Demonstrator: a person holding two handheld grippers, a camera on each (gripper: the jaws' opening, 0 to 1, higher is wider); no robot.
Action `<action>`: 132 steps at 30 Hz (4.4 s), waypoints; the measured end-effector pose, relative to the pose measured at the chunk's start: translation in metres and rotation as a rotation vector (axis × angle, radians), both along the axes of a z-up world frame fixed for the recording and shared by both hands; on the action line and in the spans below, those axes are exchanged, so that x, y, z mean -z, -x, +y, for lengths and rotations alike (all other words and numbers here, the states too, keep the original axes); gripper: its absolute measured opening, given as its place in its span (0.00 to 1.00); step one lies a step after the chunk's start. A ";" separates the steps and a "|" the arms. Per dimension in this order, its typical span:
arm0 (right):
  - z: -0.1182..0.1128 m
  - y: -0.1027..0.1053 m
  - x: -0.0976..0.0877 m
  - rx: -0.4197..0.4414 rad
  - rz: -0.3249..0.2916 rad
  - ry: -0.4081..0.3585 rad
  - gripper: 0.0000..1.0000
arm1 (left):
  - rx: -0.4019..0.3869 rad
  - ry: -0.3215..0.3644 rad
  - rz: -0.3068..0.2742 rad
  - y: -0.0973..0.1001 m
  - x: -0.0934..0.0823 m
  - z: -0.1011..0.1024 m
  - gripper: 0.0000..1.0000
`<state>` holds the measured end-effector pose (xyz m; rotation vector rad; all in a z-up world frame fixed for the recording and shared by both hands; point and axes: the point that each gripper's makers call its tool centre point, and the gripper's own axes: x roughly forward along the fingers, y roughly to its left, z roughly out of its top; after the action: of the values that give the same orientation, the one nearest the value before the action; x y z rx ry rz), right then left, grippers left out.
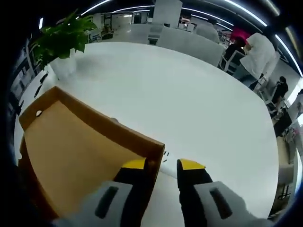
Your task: Operate the shoe box by opening the lid, removing the specified soft item, and placing it in the target area until the item is outside and the box remains undamaged.
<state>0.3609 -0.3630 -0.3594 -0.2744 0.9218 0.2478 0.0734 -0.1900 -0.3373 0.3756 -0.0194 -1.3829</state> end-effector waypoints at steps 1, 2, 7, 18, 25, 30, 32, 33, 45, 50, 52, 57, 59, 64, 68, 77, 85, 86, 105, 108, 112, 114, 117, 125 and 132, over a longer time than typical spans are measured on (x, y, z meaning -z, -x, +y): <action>0.001 -0.001 0.000 -0.001 -0.002 -0.003 0.15 | 0.000 0.000 0.000 0.000 0.000 0.000 0.04; 0.003 -0.001 -0.002 -0.014 -0.012 0.007 0.14 | 0.000 0.000 0.000 0.000 0.000 0.000 0.04; 0.002 -0.002 -0.006 -0.032 -0.024 0.016 0.07 | 0.000 0.000 0.000 -0.001 0.001 0.000 0.04; 0.001 -0.004 -0.021 -0.032 -0.066 0.023 0.06 | -0.003 -0.001 0.000 -0.001 0.001 0.000 0.04; 0.005 0.004 -0.044 -0.056 -0.130 0.045 0.07 | -0.002 -0.001 0.002 -0.001 0.002 0.001 0.04; 0.007 0.004 -0.055 -0.068 -0.167 0.051 0.07 | -0.002 -0.001 0.002 0.000 0.001 0.000 0.04; 0.008 0.008 -0.063 -0.076 -0.186 0.059 0.07 | -0.002 -0.001 0.002 0.000 0.001 0.000 0.04; 0.008 0.010 -0.068 -0.077 -0.200 0.061 0.07 | -0.002 -0.001 0.003 0.000 0.001 0.000 0.04; 0.010 0.027 -0.103 -0.096 -0.294 0.048 0.07 | -0.002 -0.002 0.001 0.000 0.001 0.000 0.04; 0.009 0.030 -0.114 -0.105 -0.333 0.045 0.07 | -0.002 -0.002 0.001 0.000 0.000 0.000 0.04; 0.008 0.035 -0.119 -0.108 -0.349 0.047 0.07 | -0.002 -0.002 0.001 0.000 0.000 0.000 0.04; 0.010 0.046 -0.128 -0.123 -0.375 0.051 0.07 | -0.002 -0.002 0.001 0.000 0.000 0.000 0.04; 0.010 0.046 -0.132 -0.127 -0.388 0.049 0.07 | -0.002 -0.002 0.000 0.000 0.001 0.000 0.04; 0.009 0.055 -0.142 -0.134 -0.421 0.045 0.06 | -0.002 -0.002 0.000 -0.001 0.001 0.000 0.04; 0.010 0.067 -0.149 -0.131 -0.475 0.037 0.06 | -0.003 -0.001 0.000 -0.001 0.001 0.000 0.04; 0.014 0.087 -0.161 -0.149 -0.519 0.029 0.06 | -0.003 -0.001 0.000 -0.001 0.000 0.000 0.04; 0.012 0.107 -0.166 -0.141 -0.558 -0.018 0.05 | -0.003 -0.001 -0.001 -0.001 0.001 0.000 0.04; 0.013 0.108 -0.166 -0.140 -0.563 -0.024 0.05 | -0.003 -0.001 -0.001 -0.001 0.001 0.000 0.04; 0.008 0.139 -0.164 -0.117 -0.620 -0.050 0.04 | -0.003 0.000 -0.002 -0.001 0.002 0.001 0.04; 0.010 0.142 -0.165 -0.114 -0.623 -0.058 0.04 | -0.003 0.000 -0.002 -0.001 0.001 0.001 0.04; 0.012 0.147 -0.165 -0.109 -0.630 -0.060 0.04 | -0.003 -0.001 -0.002 -0.001 0.001 0.001 0.04; 0.010 0.150 -0.164 -0.104 -0.633 -0.059 0.04 | -0.003 0.000 -0.002 -0.001 0.001 0.000 0.04; 0.010 0.154 -0.164 -0.090 -0.638 -0.083 0.04 | -0.002 -0.001 -0.002 -0.001 0.001 0.000 0.04; 0.012 0.166 -0.161 -0.081 -0.658 -0.081 0.04 | -0.002 -0.001 -0.002 0.000 0.000 0.000 0.04; 0.008 0.172 -0.159 -0.070 -0.673 -0.099 0.04 | -0.002 -0.001 -0.002 0.000 0.001 0.000 0.04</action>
<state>0.1890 -0.3548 -0.2008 -0.2734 0.2338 0.2419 0.0737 -0.1898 -0.3379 0.3775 -0.0199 -1.3809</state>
